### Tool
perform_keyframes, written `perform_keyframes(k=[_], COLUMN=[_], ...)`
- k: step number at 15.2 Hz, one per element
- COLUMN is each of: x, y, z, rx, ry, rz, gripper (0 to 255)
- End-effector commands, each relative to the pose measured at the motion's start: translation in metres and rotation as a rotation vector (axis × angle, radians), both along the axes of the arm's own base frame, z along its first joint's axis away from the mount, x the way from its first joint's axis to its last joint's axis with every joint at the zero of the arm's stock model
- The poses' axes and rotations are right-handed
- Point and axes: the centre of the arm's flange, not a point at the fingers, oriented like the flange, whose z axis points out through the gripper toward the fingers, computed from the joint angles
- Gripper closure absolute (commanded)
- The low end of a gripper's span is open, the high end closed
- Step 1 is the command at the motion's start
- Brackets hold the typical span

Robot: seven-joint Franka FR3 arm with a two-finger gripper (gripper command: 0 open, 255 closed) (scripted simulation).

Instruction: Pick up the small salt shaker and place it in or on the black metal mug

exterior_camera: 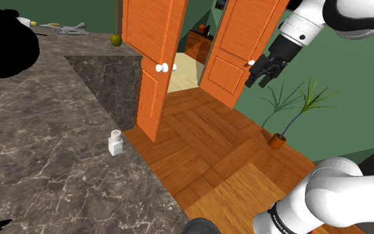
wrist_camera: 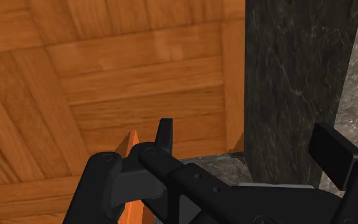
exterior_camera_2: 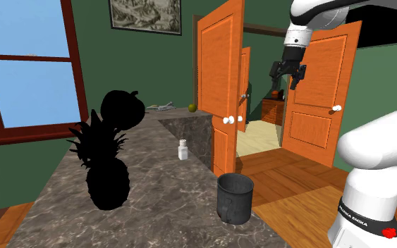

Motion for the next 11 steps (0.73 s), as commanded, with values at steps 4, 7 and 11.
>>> perform_keyframes(k=[4, 7, 11], x=[0.009, 0.018, 0.030], y=[0.032, 0.064, 0.107], z=[-0.022, -0.043, -0.072], rx=[-0.005, -0.010, -0.016], ry=[-0.015, -0.031, -0.051], rz=[0.000, 0.001, 0.001], gripper=[0, 0, 0])
